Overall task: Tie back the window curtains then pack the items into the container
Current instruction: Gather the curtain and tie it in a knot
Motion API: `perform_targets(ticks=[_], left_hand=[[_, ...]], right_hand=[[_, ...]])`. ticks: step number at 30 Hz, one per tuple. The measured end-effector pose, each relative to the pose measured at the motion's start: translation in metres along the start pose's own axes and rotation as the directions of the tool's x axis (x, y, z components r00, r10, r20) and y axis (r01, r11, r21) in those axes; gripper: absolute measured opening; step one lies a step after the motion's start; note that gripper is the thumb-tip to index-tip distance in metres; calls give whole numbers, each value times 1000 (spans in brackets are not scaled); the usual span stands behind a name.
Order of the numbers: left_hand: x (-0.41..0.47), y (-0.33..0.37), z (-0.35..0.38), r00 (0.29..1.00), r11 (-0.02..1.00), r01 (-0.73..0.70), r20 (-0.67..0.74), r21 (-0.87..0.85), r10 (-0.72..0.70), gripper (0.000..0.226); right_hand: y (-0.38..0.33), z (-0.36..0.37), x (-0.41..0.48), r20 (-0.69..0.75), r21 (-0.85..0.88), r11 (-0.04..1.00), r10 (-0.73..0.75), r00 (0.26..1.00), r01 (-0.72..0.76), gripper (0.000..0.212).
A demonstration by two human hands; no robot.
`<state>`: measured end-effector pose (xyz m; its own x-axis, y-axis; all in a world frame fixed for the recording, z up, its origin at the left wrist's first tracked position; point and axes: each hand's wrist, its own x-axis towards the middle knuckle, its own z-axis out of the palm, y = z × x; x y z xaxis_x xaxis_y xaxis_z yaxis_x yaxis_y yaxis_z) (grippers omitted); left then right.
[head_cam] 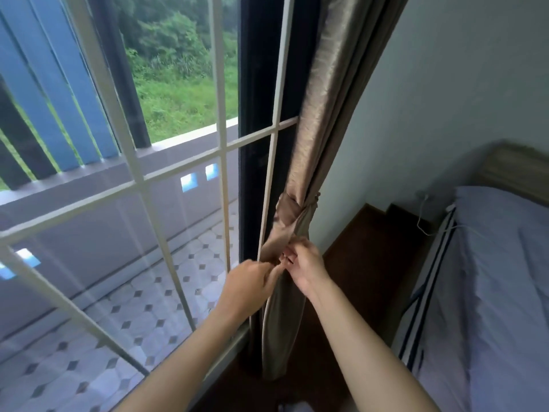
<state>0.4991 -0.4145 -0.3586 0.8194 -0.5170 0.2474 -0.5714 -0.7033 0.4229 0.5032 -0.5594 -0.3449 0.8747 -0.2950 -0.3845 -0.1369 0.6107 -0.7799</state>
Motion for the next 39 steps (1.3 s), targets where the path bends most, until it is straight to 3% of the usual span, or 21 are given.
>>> perform_targets(ticks=[3, 7, 10, 13, 17, 19, 22, 25, 27, 29, 31, 36, 39], left_hand=[[11, -6, 13, 976, 965, 200, 123, -168, -180, 56], [30, 3, 21, 937, 874, 309, 275, -374, -214, 61], [33, 6, 30, 889, 875, 379, 383, -302, -253, 49], [20, 10, 34, 826, 877, 420, 500, -234, -262, 28], [1, 12, 47, 773, 882, 403, 606, -243, -186, 50], [-3, 13, 49, 777, 876, 404, 604, -265, -176, 64], [-1, 15, 50, 815, 830, 437, 542, -345, -204, 68], [4, 13, 49, 889, 748, 430, 383, -506, -251, 60], [9, 13, 42, 919, 620, 384, 215, -684, -332, 46], [15, 14, 26, 904, 466, 283, 70, -838, -422, 25], [22, 15, 12, 884, 360, 196, 6, -912, -467, 18], [36, 8, 4, 795, 124, 176, 67, -977, -602, 16], [43, 7, 2, 757, 42, 166, 100, -985, -646, 24]], right_hand=[[-4, -3, 2, 31, -85, 996, -22, 999, 24, 12], [-12, -2, 5, 65, -77, 996, -39, 997, 44, 23], [-12, -1, 7, 81, -35, 999, -33, 996, 36, 21], [-12, -2, 8, 52, -129, 989, -69, 996, 75, 15], [-10, 5, 11, 62, -468, 863, -186, 981, 193, 13], [-6, 12, 11, 86, -639, 733, -234, 969, 233, 13], [-4, 17, 14, 63, -758, 610, -287, 956, 233, 16], [-7, 20, 15, 69, -822, 520, -313, 947, 231, 11], [-9, 23, 13, 56, -831, 507, -330, 942, 227, 19], [-10, 26, 10, 34, -813, 541, -322, 946, 214, 19], [-11, 26, 7, 13, -791, 583, -289, 957, 186, 20], [-15, 26, -3, -22, -776, 622, -198, 980, 108, 49], [-31, 29, -14, 28, -853, 520, -22, 999, 35, 39]])
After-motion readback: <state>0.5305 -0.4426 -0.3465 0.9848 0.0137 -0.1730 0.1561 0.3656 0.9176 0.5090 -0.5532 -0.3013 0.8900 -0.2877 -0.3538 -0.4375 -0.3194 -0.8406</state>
